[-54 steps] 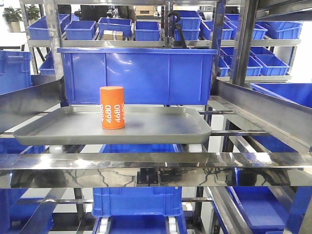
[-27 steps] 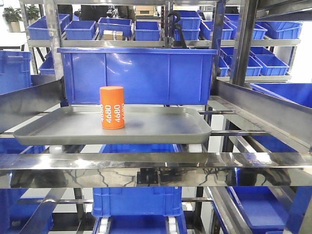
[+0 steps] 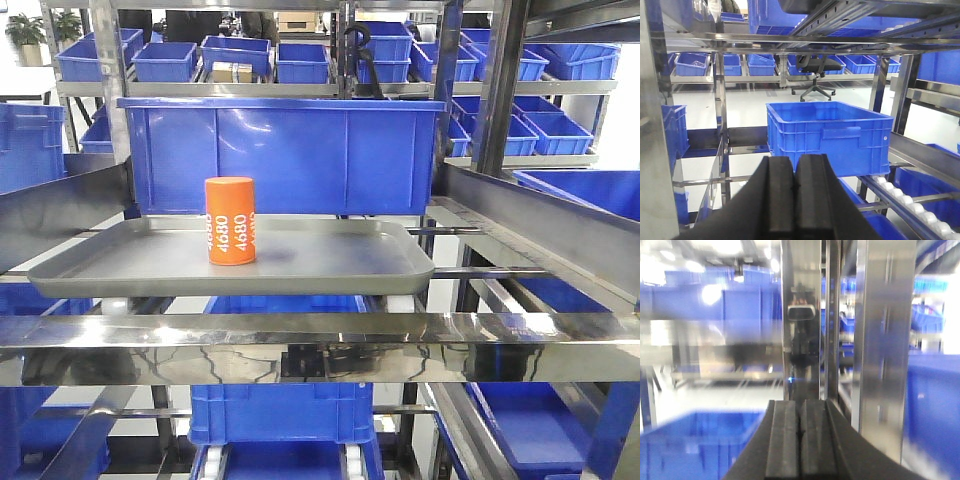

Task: Grab orange capacitor from left shelf to right conveyor

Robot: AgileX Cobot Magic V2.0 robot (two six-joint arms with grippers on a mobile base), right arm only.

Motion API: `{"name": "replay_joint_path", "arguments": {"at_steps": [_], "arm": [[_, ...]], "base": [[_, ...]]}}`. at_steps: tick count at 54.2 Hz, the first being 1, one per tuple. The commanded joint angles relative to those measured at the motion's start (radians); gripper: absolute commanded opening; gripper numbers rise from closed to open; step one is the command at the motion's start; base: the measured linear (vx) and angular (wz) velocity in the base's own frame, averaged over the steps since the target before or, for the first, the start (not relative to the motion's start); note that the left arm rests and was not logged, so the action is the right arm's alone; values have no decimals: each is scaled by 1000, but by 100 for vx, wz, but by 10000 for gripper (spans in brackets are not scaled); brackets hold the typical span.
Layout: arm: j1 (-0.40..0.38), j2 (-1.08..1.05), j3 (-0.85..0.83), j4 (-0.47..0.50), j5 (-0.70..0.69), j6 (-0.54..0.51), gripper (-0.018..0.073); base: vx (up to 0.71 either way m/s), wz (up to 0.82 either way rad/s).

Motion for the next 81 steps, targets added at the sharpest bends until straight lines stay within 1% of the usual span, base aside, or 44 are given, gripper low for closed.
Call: {"name": "replay_joint_path", "arguments": {"at_steps": [1, 9, 16, 22, 28, 33, 38, 43, 45, 49, 54, 55, 58, 60, 62, 63, 65, 66, 68, 69, 73, 77, 79, 81], "arm": [[-3, 80, -147, -14, 15, -3, -10], [-3, 176, -274, -14, 72, -3, -6], [-3, 255, -314, -6, 72, -2, 4], [-3, 306, -320, 3, 75, -2, 38], [-3, 340, -320, 17, 75, -2, 106], [-3, 361, -320, 15, 74, -2, 188], [-3, 379, -315, 12, 63, -3, 288], [-3, 399, -315, 13, 60, -1, 359], [-3, 406, -315, 24, 53, 4, 380], [-3, 422, -315, 88, 37, 10, 410], [-3, 439, -322, 161, 36, -56, 426], [-3, 515, -418, 377, 140, -296, 465], [-3, 546, -470, 471, 188, -407, 479], [-3, 573, -503, 563, 222, -518, 488], [-3, 591, -535, 630, 253, -596, 492], [-3, 604, -547, 683, 269, -657, 495], [-3, 621, -576, 773, 288, -738, 498], [-3, 633, -592, 810, 302, -798, 499], [-3, 649, -614, 903, 322, -878, 500], [-3, 661, -629, 959, 340, -937, 500], [-3, 701, -678, 1122, 407, -1126, 500], [-3, 739, -715, 1242, 470, -1265, 500], [-3, 764, -738, 1296, 493, -1311, 500], [-1, 788, -756, 1328, 499, -1342, 500]], "base": [[0, 0], [0, 0], [0, 0], [0, 0], [0, 0], [0, 0], [0, 0], [0, 0], [0, 0], [0, 0], [0, 0], [0, 0], [0, 0], [0, 0], [0, 0], [0, 0], [0, 0], [0, 0], [0, 0], [0, 0], [0, 0], [0, 0], [0, 0], [0, 0]]}}
